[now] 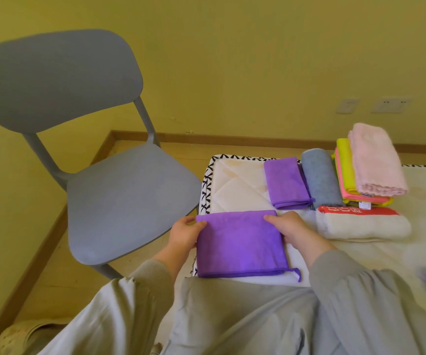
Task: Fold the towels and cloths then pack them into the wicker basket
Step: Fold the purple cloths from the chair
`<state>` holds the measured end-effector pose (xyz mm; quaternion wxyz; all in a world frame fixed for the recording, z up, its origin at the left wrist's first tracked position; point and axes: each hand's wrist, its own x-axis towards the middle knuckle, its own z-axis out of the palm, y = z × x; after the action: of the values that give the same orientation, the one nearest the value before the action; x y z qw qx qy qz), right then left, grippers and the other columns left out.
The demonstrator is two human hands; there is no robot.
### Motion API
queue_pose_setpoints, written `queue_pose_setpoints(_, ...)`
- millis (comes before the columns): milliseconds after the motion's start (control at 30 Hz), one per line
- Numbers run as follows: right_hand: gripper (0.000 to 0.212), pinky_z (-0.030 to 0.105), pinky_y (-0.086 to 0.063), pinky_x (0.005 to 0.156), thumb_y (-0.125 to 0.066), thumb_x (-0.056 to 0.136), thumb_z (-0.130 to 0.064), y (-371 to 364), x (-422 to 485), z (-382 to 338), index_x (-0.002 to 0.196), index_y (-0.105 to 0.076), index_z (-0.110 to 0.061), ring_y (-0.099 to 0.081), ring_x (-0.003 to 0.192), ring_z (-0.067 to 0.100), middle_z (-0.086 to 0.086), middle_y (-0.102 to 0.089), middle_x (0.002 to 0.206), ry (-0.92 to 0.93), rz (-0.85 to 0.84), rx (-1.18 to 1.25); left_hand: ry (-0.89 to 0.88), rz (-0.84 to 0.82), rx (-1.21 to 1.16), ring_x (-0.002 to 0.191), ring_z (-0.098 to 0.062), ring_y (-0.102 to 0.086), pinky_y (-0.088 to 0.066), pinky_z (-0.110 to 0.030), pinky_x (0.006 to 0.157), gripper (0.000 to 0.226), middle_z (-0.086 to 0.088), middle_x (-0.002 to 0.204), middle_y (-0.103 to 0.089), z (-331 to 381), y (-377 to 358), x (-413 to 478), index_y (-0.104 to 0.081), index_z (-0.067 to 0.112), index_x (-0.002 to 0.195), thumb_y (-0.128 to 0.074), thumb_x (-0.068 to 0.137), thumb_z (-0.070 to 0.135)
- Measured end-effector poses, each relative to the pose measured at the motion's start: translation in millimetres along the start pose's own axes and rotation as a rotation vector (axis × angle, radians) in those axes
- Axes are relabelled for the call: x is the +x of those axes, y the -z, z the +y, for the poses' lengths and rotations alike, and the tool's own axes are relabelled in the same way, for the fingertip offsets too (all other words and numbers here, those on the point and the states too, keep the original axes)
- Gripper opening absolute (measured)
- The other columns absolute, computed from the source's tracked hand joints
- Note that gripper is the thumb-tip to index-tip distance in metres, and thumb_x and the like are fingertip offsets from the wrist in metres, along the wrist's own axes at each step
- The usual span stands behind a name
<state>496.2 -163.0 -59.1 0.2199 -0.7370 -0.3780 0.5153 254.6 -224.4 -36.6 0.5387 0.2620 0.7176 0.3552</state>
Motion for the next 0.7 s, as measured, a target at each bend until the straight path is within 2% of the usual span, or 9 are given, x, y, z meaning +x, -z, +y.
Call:
queue_pose_setpoints(67, 0.059, 0.047, -0.052, 0.091, -0.076, 0.057, -0.042, 0.9, 15.6, 8.3, 0.099, -0.065, -0.002, -0.067, 0.092, 0.03, 0.014, -0.07, 0.099, 0.006, 0.009, 0.096, -0.014, 0.048, 0.053, 0.101, -0.026, -0.06, -0.054, -0.038, 0.085, 0.041, -0.012, 0.116, -0.062, 0.8, -5.2, 6.5, -0.055, 0.004, 0.126, -0.063, 0.09, 0.021)
queue_pose_setpoints(133, 0.028, 0.044, -0.052, 0.091, -0.075, 0.076, -0.024, -0.7, 6.9, 2.5, 0.091, -0.067, -0.003, -0.066, 0.092, 0.03, 0.017, -0.069, 0.1, 0.003, 0.012, 0.17, -0.01, 0.09, 0.069, 0.1, -0.026, -0.06, -0.053, -0.039, 0.089, 0.035, -0.012, 0.112, -0.064, 0.8, -8.4, 11.5, -0.06, 0.006, 0.119, -0.065, 0.089, 0.023)
queue_pose_setpoints(200, 0.014, 0.044, -0.051, 0.085, -0.072, 0.081, -0.017, -2.9, 11.3, 3.3, 0.08, -0.067, -0.004, -0.065, 0.09, 0.032, 0.023, -0.069, 0.099, 0.046, 0.01, 0.152, -0.014, 0.115, 0.063, 0.089, -0.024, -0.058, -0.052, -0.036, 0.079, 0.021, -0.01, 0.1, -0.064, 0.3, -9.3, 16.7, -0.064, 0.008, 0.103, -0.064, 0.089, 0.024)
queue_pose_setpoints(300, 0.02, 0.037, -0.047, 0.073, -0.071, 0.081, -0.022, -5.6, 18.3, 4.5, 0.07, -0.062, -0.007, -0.061, 0.078, 0.027, 0.027, -0.067, 0.089, 0.116, 0.049, 0.068, -0.085, 0.15, 0.12, 0.078, -0.02, -0.051, -0.04, -0.028, 0.067, 0.018, -0.003, 0.078, -0.057, 1.4, -8.4, 21.5, -0.058, 0.011, 0.08, -0.061, 0.091, 0.024)
queue_pose_setpoints(400, 0.037, 0.031, -0.037, 0.066, -0.067, 0.086, -0.021, -6.1, 3.5, -7.0, 0.056, -0.048, -0.012, -0.051, 0.066, 0.023, 0.014, -0.055, 0.064, 0.15, 0.148, -0.075, -0.161, 0.164, 0.25, 0.079, -0.018, -0.052, -0.038, -0.026, 0.063, 0.017, 0.0, 0.079, -0.057, 6.5, -8.4, 21.4, -0.055, 0.011, 0.084, -0.06, 0.092, 0.025)
queue_pose_setpoints(467, 0.041, 0.028, -0.031, 0.064, -0.064, 0.089, -0.021, -5.6, -8.2, -11.0, 0.055, -0.042, -0.012, -0.048, 0.065, 0.026, 0.008, -0.049, 0.058, 0.184, 0.228, -0.254, -0.208, 0.161, 0.314, 0.078, -0.017, -0.052, -0.035, -0.024, 0.057, 0.015, 0.004, 0.075, -0.054, 8.5, -11.8, 19.5, -0.051, 0.013, 0.085, -0.06, 0.092, 0.024)
queue_pose_setpoints(533, 0.029, 0.03, -0.034, 0.064, -0.061, 0.09, -0.025, -7.1, -22.8, -15.2, 0.069, -0.052, -0.008, -0.057, 0.077, 0.033, 0.014, -0.061, 0.074, 0.246, 0.328, -0.441, -0.293, 0.187, 0.411, 0.086, -0.019, -0.055, -0.041, -0.027, 0.065, 0.014, 0.006, 0.083, -0.056, 9.1, -15.7, 14.3, -0.052, 0.015, 0.1, -0.059, 0.092, 0.023)
queue_pose_setpoints(600, 0.017, 0.034, -0.042, 0.07, -0.058, 0.091, -0.024, -8.1, -34.5, -21.7, 0.091, -0.058, -0.007, -0.06, 0.09, 0.035, 0.015, -0.065, 0.093, 0.364, 0.471, -0.528, -0.478, 0.261, 0.541, 0.101, -0.022, -0.054, -0.047, -0.034, 0.081, 0.032, 0.0, 0.106, -0.057, 3.9, -18.6, 13.6, -0.05, 0.014, 0.122, -0.057, 0.091, 0.018)
queue_pose_setpoints(700, 0.019, 0.041, -0.047, 0.082, -0.057, 0.087, -0.008, -14.8, -44.5, -28.1, 0.105, -0.06, -0.005, -0.054, 0.1, 0.032, 0.013, -0.059, 0.105, 0.773, 0.564, -0.598, -0.825, 0.286, 0.749, 0.115, -0.03, -0.05, -0.043, -0.041, 0.093, 0.037, -0.01, 0.124, -0.055, -1.3, -27.4, 10.1, -0.055, 0.007, 0.124, -0.052, 0.087, 0.008)
